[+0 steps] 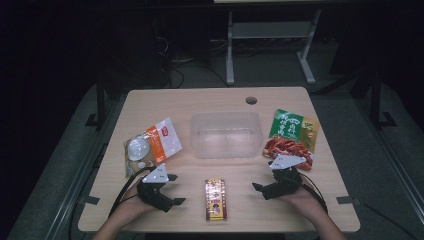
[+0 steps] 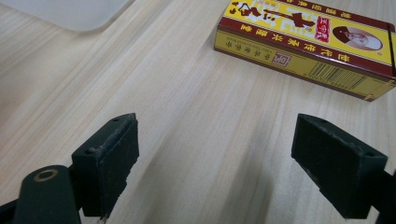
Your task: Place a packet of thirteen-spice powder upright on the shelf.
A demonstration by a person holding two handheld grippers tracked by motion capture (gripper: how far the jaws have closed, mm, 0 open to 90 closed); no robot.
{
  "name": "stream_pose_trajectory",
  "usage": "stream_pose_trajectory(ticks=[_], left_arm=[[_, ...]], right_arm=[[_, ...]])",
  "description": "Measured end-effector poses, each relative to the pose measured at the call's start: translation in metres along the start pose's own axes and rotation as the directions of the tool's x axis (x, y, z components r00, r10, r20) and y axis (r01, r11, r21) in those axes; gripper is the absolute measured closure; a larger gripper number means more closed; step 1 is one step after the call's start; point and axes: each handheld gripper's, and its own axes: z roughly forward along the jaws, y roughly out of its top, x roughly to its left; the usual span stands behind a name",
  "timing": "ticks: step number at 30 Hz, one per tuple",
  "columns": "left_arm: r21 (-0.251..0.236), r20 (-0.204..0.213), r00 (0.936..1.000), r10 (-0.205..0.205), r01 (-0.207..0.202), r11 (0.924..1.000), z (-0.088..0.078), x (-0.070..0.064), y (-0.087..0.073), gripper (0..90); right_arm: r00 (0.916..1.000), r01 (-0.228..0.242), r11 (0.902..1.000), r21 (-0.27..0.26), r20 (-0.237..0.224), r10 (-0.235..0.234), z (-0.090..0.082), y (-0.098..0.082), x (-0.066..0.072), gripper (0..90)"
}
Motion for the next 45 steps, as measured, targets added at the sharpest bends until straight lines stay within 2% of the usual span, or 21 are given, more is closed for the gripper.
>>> stream_pose_trajectory(ticks=[2, 6, 9, 12, 15, 16, 21, 24, 28, 35, 39, 40, 41, 42, 44, 45], left_arm=[[-0.006, 0.001, 0.9999, -0.012, 0.012, 0.9999, -0.001, -0.001, 0.001, 17.8], [-0.013, 0.007, 0.9999, -0.009, 0.009, 0.9999, -0.002, -0.003, 0.005, 20.5], [-0.017, 0.026, 0.9996, -0.014, 0.014, 0.9998, -0.003, -0.006, 0.009, 28.3], [-0.032, 0.043, 0.9988, -0.024, 0.025, 0.9992, -0.004, -0.008, 0.015, 42.6], [-0.049, 0.053, 0.9985, -0.010, 0.013, 0.9987, -0.005, -0.010, 0.021, 56.9], [-0.050, 0.058, 0.9981, -0.021, 0.023, 0.9985, -0.004, -0.011, 0.023, 61.5], [-0.051, 0.078, 0.9968, -0.016, 0.020, 0.9985, -0.001, -0.016, 0.034, 72.7], [-0.047, 0.090, 0.9959, -0.012, 0.016, 0.9988, 0.000, -0.018, 0.042, 83.9], [-0.046, 0.103, 0.9947, -0.005, 0.010, 0.9989, 0.002, -0.021, 0.050, 89.5], [-0.057, 0.136, 0.9906, 0.013, -0.005, 0.9983, 0.009, -0.029, 0.062, 89.7], [-0.060, 0.167, 0.9857, 0.024, -0.015, 0.9981, 0.017, -0.036, 0.072, 89.7], [-0.062, 0.183, 0.9826, 0.033, -0.022, 0.9979, 0.023, -0.040, 0.077, 89.7], [-0.062, 0.183, 0.9826, 0.033, -0.022, 0.9979, 0.023, -0.040, 0.077, 89.7], [-0.056, 0.195, 0.9795, 0.050, -0.039, 0.9977, 0.030, -0.045, 0.083, 89.7], [-0.046, 0.212, 0.9755, 0.058, -0.049, 0.9977, 0.037, -0.050, 0.087, 89.7], [-0.046, 0.212, 0.9755, 0.058, -0.049, 0.9977, 0.037, -0.050, 0.087, 89.7]], right_arm=[[1.0000, 0.000, 1.0000, 0.003, -0.001, 0.000, 0.000, 0.000, -0.001, 4.6], [1.0000, -0.003, 1.0000, 0.003, -0.005, 0.003, 0.000, 0.000, -0.002, 4.7], [1.0000, -0.002, 1.0000, 0.007, -0.007, 0.002, 0.000, 0.001, -0.002, 5.3], [1.0000, -0.004, 1.0000, 0.003, -0.005, 0.004, 0.000, 0.001, -0.002, 5.4], [0.9999, -0.014, 0.9999, 0.003, -0.007, 0.014, -0.001, 0.001, -0.003, 5.4], [0.9997, -0.019, 0.9998, 0.003, -0.012, 0.019, -0.001, 0.001, -0.003, 5.4], [0.9997, -0.015, 0.9999, -0.002, -0.019, 0.015, -0.001, 0.001, -0.001, 5.7], [0.9996, -0.016, 0.9999, 0.000, -0.022, 0.016, -0.001, 0.001, -0.002, 5.7], [0.9996, -0.017, 0.9999, -0.002, -0.022, 0.017, -0.001, 0.001, -0.001, 5.7], [0.9997, -0.017, 0.9999, 0.002, -0.020, 0.017, 0.000, 0.002, -0.001, 5.9], [0.9995, -0.021, 0.9998, 0.006, -0.023, 0.021, 0.000, 0.002, -0.001, 5.9], [0.9996, -0.017, 0.9999, 0.002, -0.024, 0.017, 0.000, 0.002, -0.002, 5.9], [0.9995, -0.018, 0.9998, 0.000, -0.025, 0.018, 0.000, 0.002, -0.002, 5.9], [0.9994, -0.020, 0.9998, 0.001, -0.027, 0.020, 0.000, 0.001, -0.002, 5.9], [0.9995, -0.019, 0.9998, 0.001, -0.027, 0.019, 0.000, 0.001, -0.002, 5.9], [0.9995, -0.019, 0.9998, 0.001, -0.027, 0.019, 0.000, 0.001, -0.002, 5.9]])
